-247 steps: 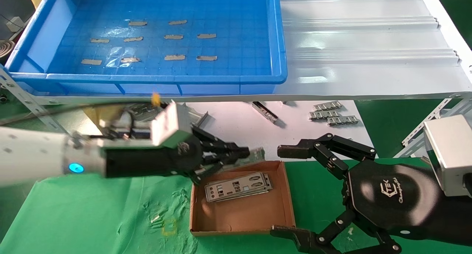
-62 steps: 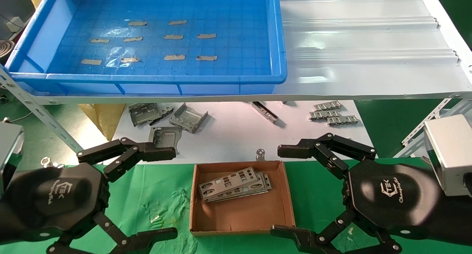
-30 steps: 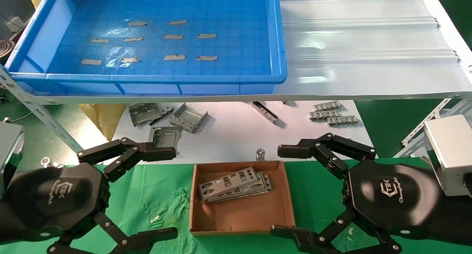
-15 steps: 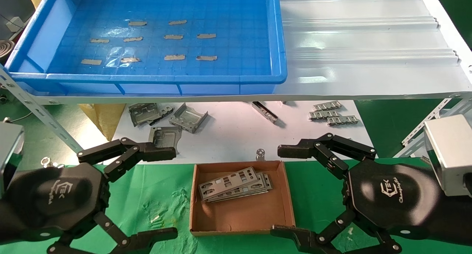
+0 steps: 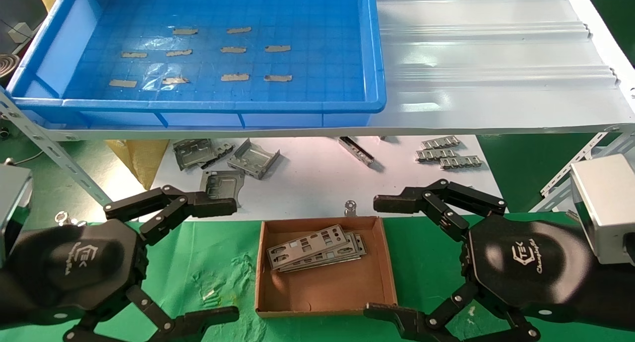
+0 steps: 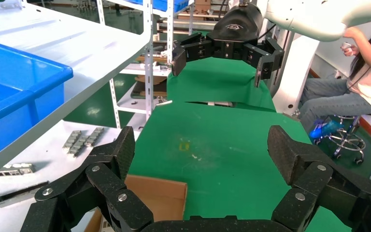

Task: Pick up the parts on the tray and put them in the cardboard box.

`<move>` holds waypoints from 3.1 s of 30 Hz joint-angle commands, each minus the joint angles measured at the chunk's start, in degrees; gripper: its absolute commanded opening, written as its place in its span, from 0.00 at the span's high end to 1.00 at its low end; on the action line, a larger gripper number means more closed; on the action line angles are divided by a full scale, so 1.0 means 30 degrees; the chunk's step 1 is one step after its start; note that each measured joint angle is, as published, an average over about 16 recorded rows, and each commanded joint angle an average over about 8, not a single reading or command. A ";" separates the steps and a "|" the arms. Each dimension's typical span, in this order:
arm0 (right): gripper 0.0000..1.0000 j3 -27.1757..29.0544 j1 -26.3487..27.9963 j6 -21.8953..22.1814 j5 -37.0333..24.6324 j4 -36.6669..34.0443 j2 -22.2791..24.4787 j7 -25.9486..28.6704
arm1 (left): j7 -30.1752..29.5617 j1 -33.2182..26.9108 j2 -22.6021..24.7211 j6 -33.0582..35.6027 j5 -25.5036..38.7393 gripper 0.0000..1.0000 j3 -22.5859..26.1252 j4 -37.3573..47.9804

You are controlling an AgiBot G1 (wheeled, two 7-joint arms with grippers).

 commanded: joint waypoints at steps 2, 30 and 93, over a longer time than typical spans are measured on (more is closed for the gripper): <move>0.00 0.0000 0.0000 0.0000 0.0000 0.0000 0.0000 0.0000 | 0.0000 0.0000 0.0000 0.0000 0.0000 0.00 0.0000 0.0000; 0.00 0.0000 0.0000 0.0000 0.0000 0.0000 0.0000 0.0000 | 0.0000 0.0000 0.0000 0.0000 -0.0001 0.00 0.0000 0.0000; 0.00 0.0000 0.0000 0.0000 -0.0001 0.0000 0.0000 0.0000 | 0.0000 0.0000 0.0000 0.0000 -0.0001 0.00 0.0001 0.0000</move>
